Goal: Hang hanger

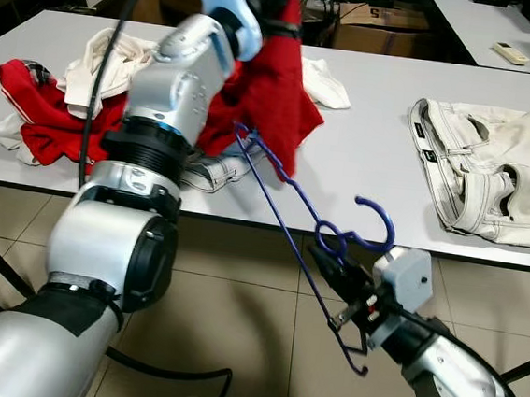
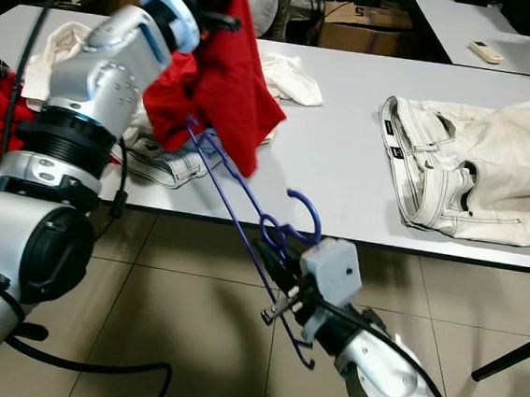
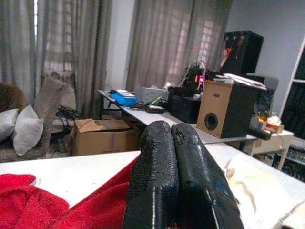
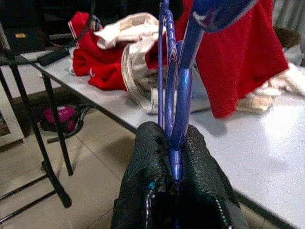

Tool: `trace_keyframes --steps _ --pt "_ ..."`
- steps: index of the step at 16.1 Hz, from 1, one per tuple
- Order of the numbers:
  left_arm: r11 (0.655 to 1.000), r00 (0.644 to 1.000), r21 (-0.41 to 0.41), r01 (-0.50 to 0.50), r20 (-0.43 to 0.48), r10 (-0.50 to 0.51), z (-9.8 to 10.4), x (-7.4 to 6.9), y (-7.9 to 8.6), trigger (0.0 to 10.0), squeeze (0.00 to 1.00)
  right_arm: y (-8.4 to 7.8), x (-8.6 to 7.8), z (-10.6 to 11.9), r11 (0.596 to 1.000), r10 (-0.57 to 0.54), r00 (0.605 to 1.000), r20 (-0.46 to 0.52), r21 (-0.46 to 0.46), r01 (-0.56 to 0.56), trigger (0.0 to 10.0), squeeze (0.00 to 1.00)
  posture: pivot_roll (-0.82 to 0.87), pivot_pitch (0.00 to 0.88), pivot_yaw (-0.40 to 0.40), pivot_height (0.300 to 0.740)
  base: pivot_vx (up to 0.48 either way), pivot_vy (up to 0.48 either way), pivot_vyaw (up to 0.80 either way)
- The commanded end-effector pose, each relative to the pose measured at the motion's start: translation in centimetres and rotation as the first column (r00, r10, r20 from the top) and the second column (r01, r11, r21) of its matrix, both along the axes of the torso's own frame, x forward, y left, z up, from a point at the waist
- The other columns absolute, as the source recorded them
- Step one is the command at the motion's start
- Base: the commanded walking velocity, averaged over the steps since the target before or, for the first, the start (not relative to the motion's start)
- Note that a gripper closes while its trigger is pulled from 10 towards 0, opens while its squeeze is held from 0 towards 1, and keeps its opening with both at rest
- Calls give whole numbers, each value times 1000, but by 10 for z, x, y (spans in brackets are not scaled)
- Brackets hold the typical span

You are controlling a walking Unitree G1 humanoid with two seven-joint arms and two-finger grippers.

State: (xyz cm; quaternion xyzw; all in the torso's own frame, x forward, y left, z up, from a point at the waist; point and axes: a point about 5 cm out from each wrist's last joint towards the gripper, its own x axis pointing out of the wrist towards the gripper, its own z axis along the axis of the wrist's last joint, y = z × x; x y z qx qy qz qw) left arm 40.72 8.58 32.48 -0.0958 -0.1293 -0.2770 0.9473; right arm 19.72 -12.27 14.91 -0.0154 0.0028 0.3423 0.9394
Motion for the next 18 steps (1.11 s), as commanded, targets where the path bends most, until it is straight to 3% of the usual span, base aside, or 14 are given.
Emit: trace_keyframes --steps 1,3,5,7,10,11,12,15,16,18 --pt "1000 1000 30 8 26 -8 2 -1 -4 0 0 2 -1 3 1000 26 1000 -2 6 -26 10000 0 -2 6 47 740 0 0 0" --pt "999 999 34 24 25 -25 -1 -2 -8 0 0 0 7 -2 999 -30 999 -24 -33 29 10000 0 -5 7 43 740 0 0 0" --pt "998 999 46 46 18 -47 -4 -3 -12 0 0 -19 26 -9 969 -225 974 -36 -112 220 10000 0 -5 8 37 740 0 0 0" --pt "994 999 97 52 11 -53 -11 -3 -14 1765 0 -33 33 -4 942 -331 943 -29 -64 329 10000 0 -9 8 37 740 0 0 0" --pt "991 998 119 57 -12 -56 -19 -3 -17 2706 0 -35 36 4 940 -341 940 -19 -14 341 10000 0 -14 8 39 740 0 0 0" --pt "988 997 139 68 -30 -64 -24 -3 -20 8627 0 -29 36 5 951 -308 951 -15 -10 308 10000 0 -14 6 38 740 0 0 0" --pt "987 997 147 63 -51 -56 -29 -3 -22 10000 0 -22 34 4 963 -271 962 -22 0 271 10000 0 -15 6 38 740 0 0 0" --pt "992 994 115 60 -102 -48 -35 -1 -21 10000 0 -13 31 1 974 -226 973 -47 10 227 10000 0 -14 7 37 740 0 0 0" --pt "993 988 86 84 -140 -71 -37 -1 -21 10000 1000 -12 30 -2 975 -221 974 -58 3 221 10000 0 -14 8 37 740 0 0 0" --pt "991 989 110 73 -140 -57 -39 0 -19 10000 1000 -10 30 -5 975 -220 973 -69 3 221 10000 0 -12 9 37 740 0 0 0"
